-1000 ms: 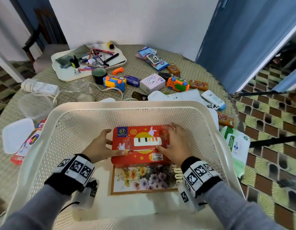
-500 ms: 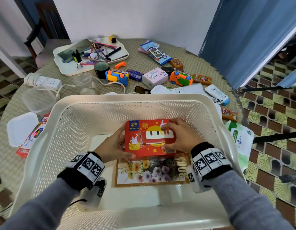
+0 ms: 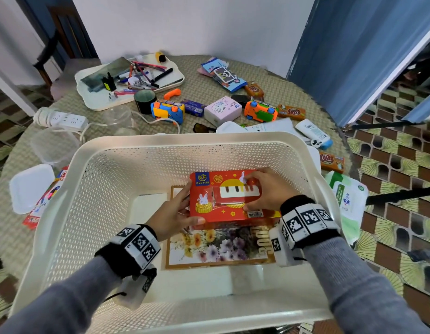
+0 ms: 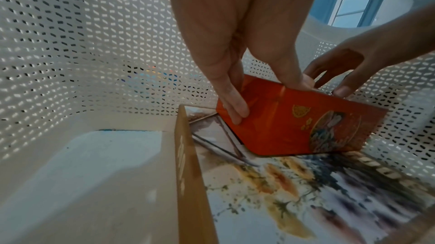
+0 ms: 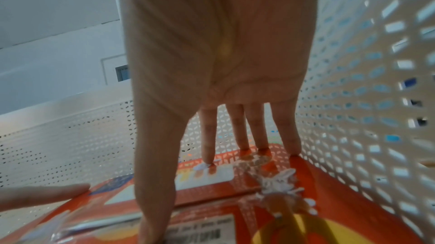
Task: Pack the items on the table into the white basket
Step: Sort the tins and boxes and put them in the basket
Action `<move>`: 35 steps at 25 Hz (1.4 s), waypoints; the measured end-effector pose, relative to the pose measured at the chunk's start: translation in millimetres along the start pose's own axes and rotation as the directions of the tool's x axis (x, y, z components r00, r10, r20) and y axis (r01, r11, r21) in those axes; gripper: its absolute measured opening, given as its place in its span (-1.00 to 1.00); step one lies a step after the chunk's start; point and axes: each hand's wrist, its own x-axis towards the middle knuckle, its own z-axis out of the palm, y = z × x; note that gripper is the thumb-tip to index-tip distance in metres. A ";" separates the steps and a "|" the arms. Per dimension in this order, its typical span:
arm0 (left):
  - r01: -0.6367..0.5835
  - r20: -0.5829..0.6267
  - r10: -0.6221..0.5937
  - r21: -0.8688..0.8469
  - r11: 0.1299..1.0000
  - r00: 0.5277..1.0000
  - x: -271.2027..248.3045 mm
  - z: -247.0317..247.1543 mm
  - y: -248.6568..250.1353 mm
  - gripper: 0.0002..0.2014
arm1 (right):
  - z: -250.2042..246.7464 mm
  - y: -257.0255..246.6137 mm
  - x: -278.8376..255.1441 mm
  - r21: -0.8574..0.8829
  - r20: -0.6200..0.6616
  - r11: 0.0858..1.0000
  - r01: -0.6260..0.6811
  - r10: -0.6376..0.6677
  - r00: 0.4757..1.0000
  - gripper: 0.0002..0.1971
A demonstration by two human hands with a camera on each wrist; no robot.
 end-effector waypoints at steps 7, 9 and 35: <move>0.057 -0.135 -0.019 0.288 0.956 0.991 -0.4 -5.1 24.1 -0.03 | -2.2 -8.8 0.4 -0.060 0.013 0.998 0.010 -0.009 1.000 -0.23; 0.061 -0.198 0.011 0.352 0.934 0.980 -2.8 -7.0 36.8 -0.21 | -7.0 -15.2 -1.4 0.007 -0.019 0.999 0.044 -0.044 0.999 -0.30; 0.297 -0.706 0.194 0.509 0.808 0.681 -266.7 53.1 72.2 -0.55 | -15.2 -152.0 -175.9 0.196 0.018 0.601 0.775 -0.792 0.610 -0.60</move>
